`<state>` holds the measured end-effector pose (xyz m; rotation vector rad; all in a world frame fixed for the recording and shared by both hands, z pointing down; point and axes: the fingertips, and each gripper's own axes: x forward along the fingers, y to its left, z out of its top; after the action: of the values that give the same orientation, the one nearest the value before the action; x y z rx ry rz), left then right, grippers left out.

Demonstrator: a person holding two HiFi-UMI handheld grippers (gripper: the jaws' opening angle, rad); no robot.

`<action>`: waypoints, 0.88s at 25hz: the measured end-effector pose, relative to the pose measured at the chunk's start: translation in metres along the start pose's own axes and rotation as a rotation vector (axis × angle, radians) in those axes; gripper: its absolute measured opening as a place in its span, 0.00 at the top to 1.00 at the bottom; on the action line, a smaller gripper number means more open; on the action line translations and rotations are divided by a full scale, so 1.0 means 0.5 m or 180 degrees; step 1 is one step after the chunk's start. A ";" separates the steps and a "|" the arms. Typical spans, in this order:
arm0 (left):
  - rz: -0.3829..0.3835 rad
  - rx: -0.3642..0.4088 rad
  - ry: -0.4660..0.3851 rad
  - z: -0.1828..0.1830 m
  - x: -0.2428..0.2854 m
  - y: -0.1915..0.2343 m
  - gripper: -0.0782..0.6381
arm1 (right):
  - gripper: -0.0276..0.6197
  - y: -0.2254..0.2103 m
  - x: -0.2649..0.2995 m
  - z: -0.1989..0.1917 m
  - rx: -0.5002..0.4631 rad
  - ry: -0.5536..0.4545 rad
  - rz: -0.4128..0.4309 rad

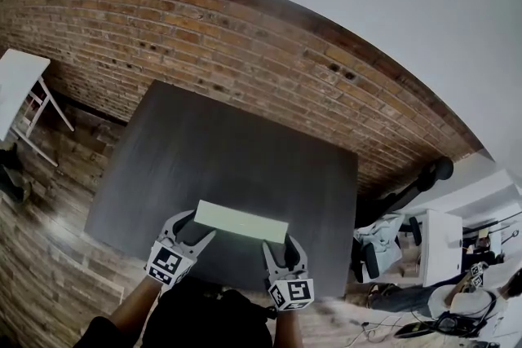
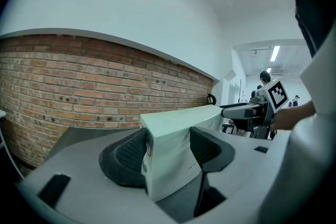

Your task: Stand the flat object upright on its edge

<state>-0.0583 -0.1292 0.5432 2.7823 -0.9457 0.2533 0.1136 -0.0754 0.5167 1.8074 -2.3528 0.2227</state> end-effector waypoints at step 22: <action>0.0029 -0.0041 0.0224 0.002 0.061 -0.041 0.51 | 0.55 -0.074 -0.012 -0.012 0.0127 0.0049 -0.0041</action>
<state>-0.0215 -0.1312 0.5464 2.7386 -0.9403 0.3430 0.1509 -0.0778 0.5218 1.8315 -2.3418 0.2826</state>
